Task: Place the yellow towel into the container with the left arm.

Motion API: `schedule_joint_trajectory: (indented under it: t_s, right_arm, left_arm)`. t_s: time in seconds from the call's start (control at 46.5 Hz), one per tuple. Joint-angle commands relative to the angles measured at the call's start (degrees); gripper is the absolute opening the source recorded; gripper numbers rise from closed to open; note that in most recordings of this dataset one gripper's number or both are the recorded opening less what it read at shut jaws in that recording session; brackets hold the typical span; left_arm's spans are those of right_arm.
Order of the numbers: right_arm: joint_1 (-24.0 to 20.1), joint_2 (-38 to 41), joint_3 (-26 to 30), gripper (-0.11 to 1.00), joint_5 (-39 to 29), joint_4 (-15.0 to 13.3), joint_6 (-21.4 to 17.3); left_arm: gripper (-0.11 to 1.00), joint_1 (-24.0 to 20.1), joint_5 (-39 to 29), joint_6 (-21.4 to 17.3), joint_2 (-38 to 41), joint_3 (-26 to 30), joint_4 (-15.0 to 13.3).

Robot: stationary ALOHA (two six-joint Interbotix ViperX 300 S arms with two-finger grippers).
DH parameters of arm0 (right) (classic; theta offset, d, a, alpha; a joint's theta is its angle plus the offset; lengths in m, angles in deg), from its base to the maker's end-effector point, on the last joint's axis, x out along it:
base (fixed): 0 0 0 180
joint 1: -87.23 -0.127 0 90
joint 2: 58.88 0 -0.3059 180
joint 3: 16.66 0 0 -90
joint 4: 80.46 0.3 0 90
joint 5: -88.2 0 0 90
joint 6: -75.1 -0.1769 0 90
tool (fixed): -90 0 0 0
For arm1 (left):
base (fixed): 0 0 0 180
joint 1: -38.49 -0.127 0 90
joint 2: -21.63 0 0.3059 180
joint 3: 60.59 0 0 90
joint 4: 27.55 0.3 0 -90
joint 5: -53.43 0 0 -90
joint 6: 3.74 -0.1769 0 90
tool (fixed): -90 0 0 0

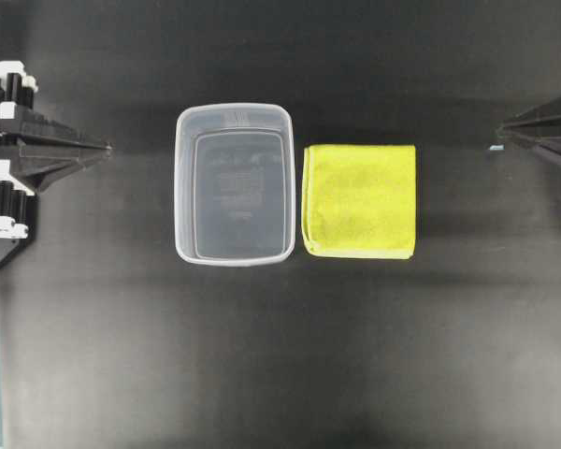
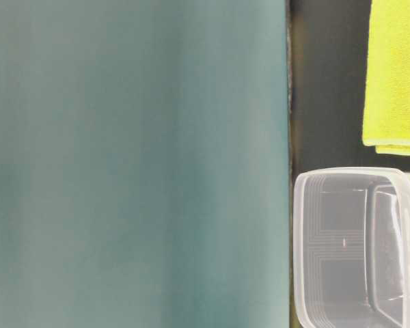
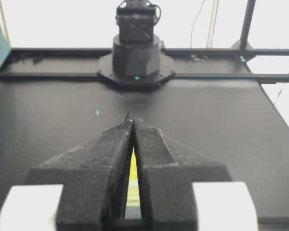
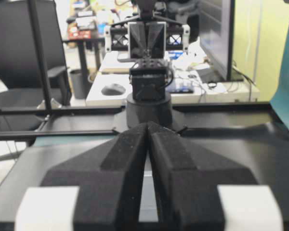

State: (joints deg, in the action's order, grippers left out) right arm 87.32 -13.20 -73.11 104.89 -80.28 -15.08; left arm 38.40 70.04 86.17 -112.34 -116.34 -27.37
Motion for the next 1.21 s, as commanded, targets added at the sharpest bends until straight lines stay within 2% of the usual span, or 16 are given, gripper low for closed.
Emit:
schedule_joint_trajectory:
  t_s: [0.0,0.086,0.237,0.366,0.624,0.667,0.732,0.839,0.926,1.055,1.119,1.184]
  right_arm:
    - [0.1,0.5,0.9,0.01,0.4,0.3,-0.4]
    - [0.1,0.3,0.6,0.01,1.1,0.4,-0.4]
    - [1.0,-1.3,0.8,0.01,2.9,0.5,-0.4]
    - [2.2,-2.5,0.8,0.01,-1.8,0.7,-1.1]
    - [4.0,-4.3,0.7,0.02,-10.0,1.3,-6.1]
    - [4.1,-5.0,0.7,0.07,-10.6,1.3,-6.1]
    - [4.1,-6.4,0.7,0.2,-11.5,1.3,-6.1]
    - [4.1,-9.0,0.5,0.56,-13.2,1.2,-6.0]
    - [4.1,-10.3,0.5,0.74,-14.7,1.2,-6.0]
    - [4.1,-12.0,0.7,0.75,-17.0,1.2,-6.0]
    - [4.1,-12.7,0.7,0.74,-17.4,1.1,-6.0]
    - [4.2,-13.3,0.8,0.74,-17.4,1.1,-6.0]
  left_arm:
    - [0.06,-0.4,2.0,0.9,-0.8,3.7,2.2]
    - [0.0,-1.0,1.1,1.0,0.5,5.6,2.2]
    - [0.0,-0.8,-6.4,0.9,6.2,10.9,2.2]
    - [0.0,-0.9,-13.0,0.4,13.1,17.1,2.2]
    - [0.0,-1.7,-23.7,-0.4,25.7,29.2,2.2]
    - [0.0,-1.8,-25.5,-0.4,27.6,30.9,2.2]
    - [0.0,-1.8,-28.2,-0.6,31.0,33.7,2.2]
    - [0.0,-1.8,-32.9,-2.4,36.7,39.2,2.3]
    - [0.01,-1.9,-35.7,-4.3,40.1,42.8,2.3]
    - [0.05,-2.3,-39.6,-7.5,45.4,47.8,2.3]
    - [0.16,-2.4,-41.8,-8.3,48.5,51.1,2.3]
    - [0.34,-2.5,-43.9,-8.5,51.6,54.1,2.3]
